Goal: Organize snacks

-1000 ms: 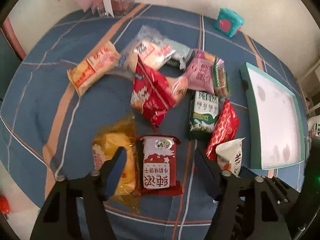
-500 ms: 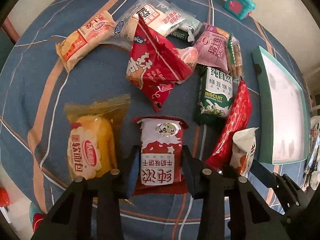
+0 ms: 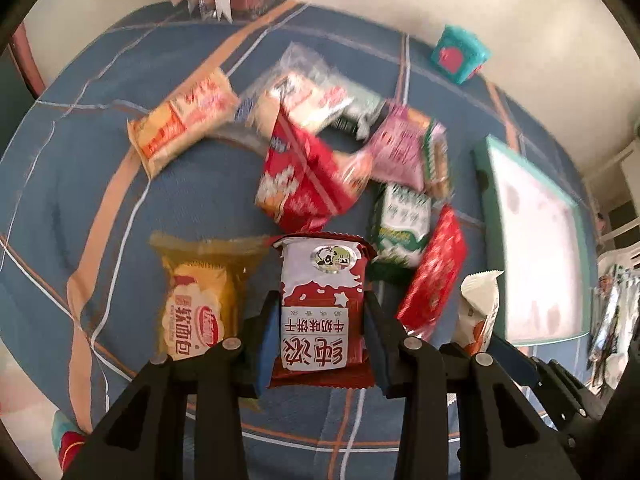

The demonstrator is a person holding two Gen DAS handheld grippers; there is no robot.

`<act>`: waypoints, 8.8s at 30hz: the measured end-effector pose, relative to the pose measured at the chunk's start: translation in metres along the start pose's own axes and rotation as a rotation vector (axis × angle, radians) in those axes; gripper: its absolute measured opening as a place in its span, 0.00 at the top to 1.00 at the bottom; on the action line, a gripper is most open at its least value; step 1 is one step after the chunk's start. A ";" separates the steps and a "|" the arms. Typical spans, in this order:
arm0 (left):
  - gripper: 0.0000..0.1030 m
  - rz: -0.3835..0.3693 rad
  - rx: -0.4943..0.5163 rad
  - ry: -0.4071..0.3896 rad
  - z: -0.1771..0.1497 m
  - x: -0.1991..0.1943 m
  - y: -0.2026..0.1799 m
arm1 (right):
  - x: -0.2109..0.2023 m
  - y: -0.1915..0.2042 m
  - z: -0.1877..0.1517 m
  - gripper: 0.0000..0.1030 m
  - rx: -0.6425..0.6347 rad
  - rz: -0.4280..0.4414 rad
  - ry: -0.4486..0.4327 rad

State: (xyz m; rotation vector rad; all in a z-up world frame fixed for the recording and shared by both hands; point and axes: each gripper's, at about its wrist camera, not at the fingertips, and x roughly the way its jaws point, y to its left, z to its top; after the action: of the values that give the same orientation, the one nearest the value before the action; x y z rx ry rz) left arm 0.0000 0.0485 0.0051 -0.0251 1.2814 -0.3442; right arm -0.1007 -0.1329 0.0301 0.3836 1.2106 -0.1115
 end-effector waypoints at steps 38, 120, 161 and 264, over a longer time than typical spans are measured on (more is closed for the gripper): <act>0.60 -0.028 0.408 -0.046 0.110 0.095 -0.236 | -0.005 -0.180 0.108 0.48 0.391 -0.388 -0.139; 0.04 0.163 -0.188 -0.132 0.026 0.016 0.048 | 0.011 0.005 0.016 0.12 0.100 -0.041 -0.061; 0.60 0.104 -0.170 0.058 0.006 0.050 0.014 | 0.025 -0.028 0.018 0.55 0.181 -0.063 0.020; 0.02 -0.004 0.232 -0.215 0.032 0.032 -0.124 | -0.042 -0.136 0.007 0.00 0.358 -0.277 -0.230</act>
State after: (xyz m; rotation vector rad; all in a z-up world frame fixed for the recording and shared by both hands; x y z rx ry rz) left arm 0.0080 -0.0831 0.0103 0.1289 1.0229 -0.4786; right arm -0.1488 -0.2668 0.0401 0.4981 1.0086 -0.6020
